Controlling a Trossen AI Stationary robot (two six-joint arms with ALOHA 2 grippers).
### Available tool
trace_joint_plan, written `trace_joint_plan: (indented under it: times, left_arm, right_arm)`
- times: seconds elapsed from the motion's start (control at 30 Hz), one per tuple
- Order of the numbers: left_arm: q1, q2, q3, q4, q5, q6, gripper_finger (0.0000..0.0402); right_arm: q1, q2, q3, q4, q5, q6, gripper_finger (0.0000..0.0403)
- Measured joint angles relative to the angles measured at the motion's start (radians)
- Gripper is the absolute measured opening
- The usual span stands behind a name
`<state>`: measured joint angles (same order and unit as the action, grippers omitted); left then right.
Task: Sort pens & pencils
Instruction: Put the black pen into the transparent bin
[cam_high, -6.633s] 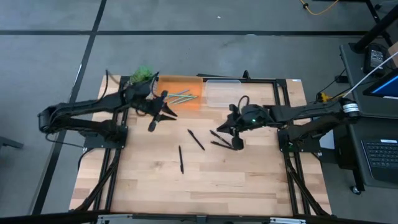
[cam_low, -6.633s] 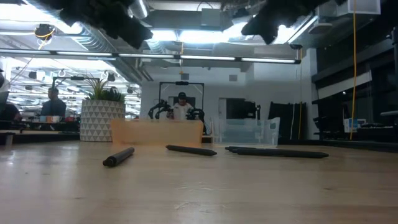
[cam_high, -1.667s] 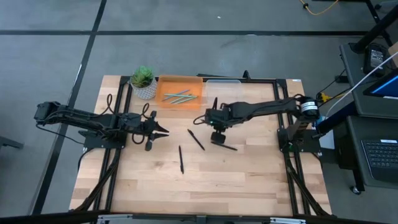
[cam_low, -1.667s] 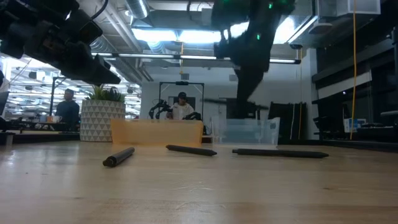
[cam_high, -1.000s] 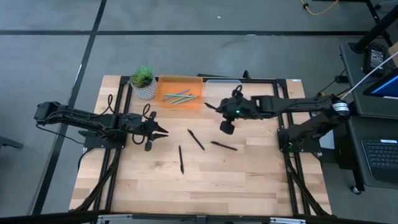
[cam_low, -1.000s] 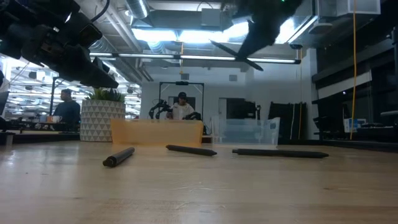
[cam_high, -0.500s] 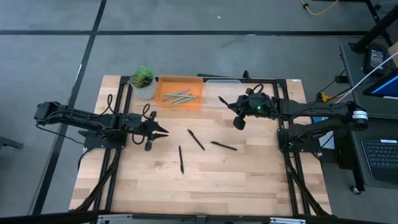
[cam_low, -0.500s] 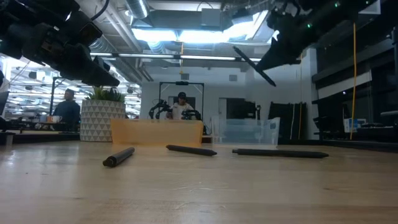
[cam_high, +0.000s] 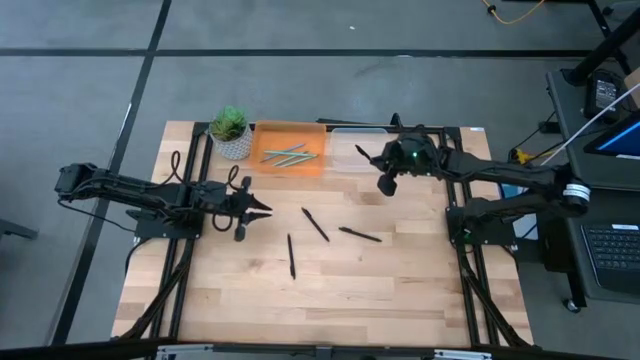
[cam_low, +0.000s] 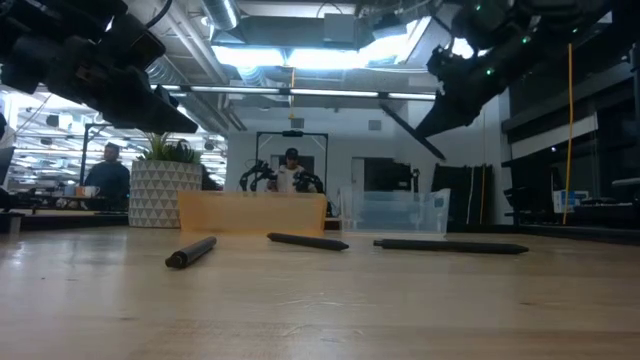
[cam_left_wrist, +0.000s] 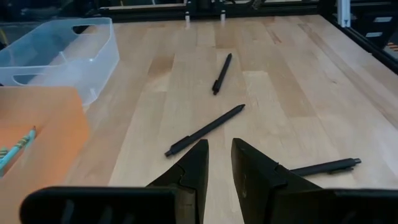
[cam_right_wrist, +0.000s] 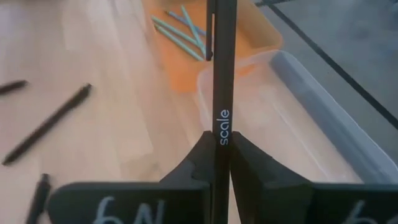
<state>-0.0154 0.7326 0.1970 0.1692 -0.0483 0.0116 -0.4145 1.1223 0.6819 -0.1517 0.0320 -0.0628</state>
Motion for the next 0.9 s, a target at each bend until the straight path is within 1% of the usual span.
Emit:
trace_joint_plan:
  times: [0.1,0.37,0.47,0.6,0.67,0.77,0.9]
  left_arm:
    - [0.000,0.000,0.000,0.000,-0.013,0.000,0.0064]
    - [0.000,0.000,0.000,0.001,-0.022,0.011,0.0064]
    - [0.000,0.000,0.000,0.004,-0.022,0.019,0.0064]
    - [0.000,0.000,0.000,0.005,-0.022,0.024,0.0064]
    - [0.000,0.000,0.000,0.005,-0.022,0.024,0.0064]
    - [0.000,0.000,0.000,0.005,-0.022,0.024,0.0064]
    - [0.000,0.000,0.000,0.004,-0.022,0.023,0.0064]
  right_arm:
    - [-0.039,0.033,0.000,0.007,-0.018,-0.034,0.0031]
    - [-0.151,0.127,0.025,-0.007,-0.105,-0.084,0.0031]
    - [-0.173,0.169,0.058,-0.007,-0.140,-0.112,0.0031]
    - [-0.190,0.236,0.109,-0.013,-0.159,-0.153,0.0031]
    - [-0.198,0.277,0.144,-0.049,-0.175,-0.164,0.0031]
    - [-0.210,0.345,0.200,-0.124,-0.163,-0.203,0.0031]
    - [-0.224,0.418,0.258,-0.136,-0.162,-0.232,0.0031]
